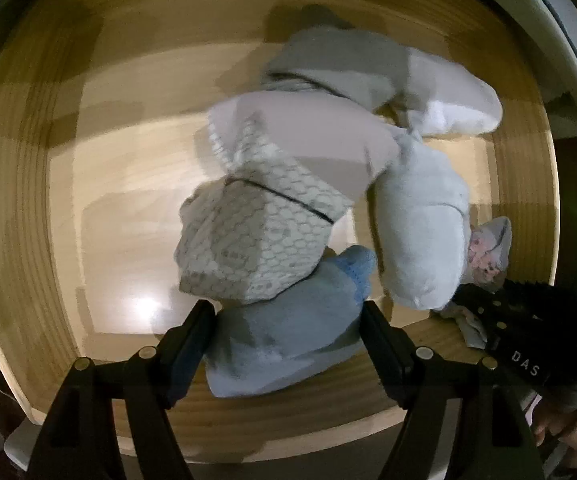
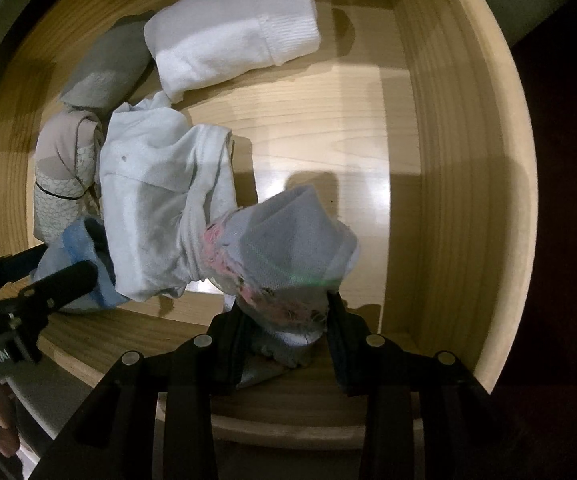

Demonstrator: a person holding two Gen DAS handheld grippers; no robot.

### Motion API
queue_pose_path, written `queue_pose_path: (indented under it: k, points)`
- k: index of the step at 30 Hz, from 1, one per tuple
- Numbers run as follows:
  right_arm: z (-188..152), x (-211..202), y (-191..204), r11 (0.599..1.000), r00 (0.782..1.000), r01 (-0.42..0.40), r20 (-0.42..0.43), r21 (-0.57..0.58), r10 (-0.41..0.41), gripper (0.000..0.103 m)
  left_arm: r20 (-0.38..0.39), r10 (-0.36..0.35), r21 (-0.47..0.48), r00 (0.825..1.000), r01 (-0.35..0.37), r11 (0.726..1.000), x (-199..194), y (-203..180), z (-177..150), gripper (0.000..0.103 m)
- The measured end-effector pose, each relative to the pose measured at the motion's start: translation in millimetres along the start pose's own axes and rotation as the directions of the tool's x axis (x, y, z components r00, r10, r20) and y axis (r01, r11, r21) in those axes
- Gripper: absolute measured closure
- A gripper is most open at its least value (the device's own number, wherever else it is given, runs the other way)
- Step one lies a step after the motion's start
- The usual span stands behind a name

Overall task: Take underwear out of drawer
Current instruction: 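Grasp the light blue garment with the left tool while the right tool holds the pink floral garment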

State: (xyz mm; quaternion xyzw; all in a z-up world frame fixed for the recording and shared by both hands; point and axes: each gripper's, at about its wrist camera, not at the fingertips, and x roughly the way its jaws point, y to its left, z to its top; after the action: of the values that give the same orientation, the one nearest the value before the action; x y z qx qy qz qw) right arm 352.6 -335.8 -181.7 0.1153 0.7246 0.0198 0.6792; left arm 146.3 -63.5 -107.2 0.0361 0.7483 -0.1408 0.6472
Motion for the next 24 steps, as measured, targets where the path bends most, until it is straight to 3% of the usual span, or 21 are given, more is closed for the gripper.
queue_pose_path:
  k: [5, 14, 17, 24]
  points:
    - [1.0, -3.3, -0.2, 1.0, 1.0, 0.0, 0.001, -0.002, 0.0, 0.069, -0.003, 0.014, -0.003, 1.0, -0.014, 1.0, -2.6, 11.1, 3.4, 0.026]
    - [-0.1, -1.6, 0.7, 1.0, 1.0, -0.001, 0.001, 0.001, 0.001, 0.069, 0.023, -0.028, -0.025, 0.999, 0.029, 0.999, -3.5, 23.5, -2.2, 0.028]
    - [-0.2, -0.7, 0.3, 1.0, 1.0, -0.002, 0.001, 0.001, 0.002, 0.069, 0.041, -0.028, -0.021, 0.999, 0.029, 0.999, -12.1, 31.1, -26.5, 0.036]
    - [-0.6, 0.5, 0.1, 1.0, 1.0, -0.002, 0.001, 0.001, 0.002, 0.069, 0.066, -0.021, -0.023, 0.998, 0.023, 0.999, -18.0, 22.2, -37.5, 0.052]
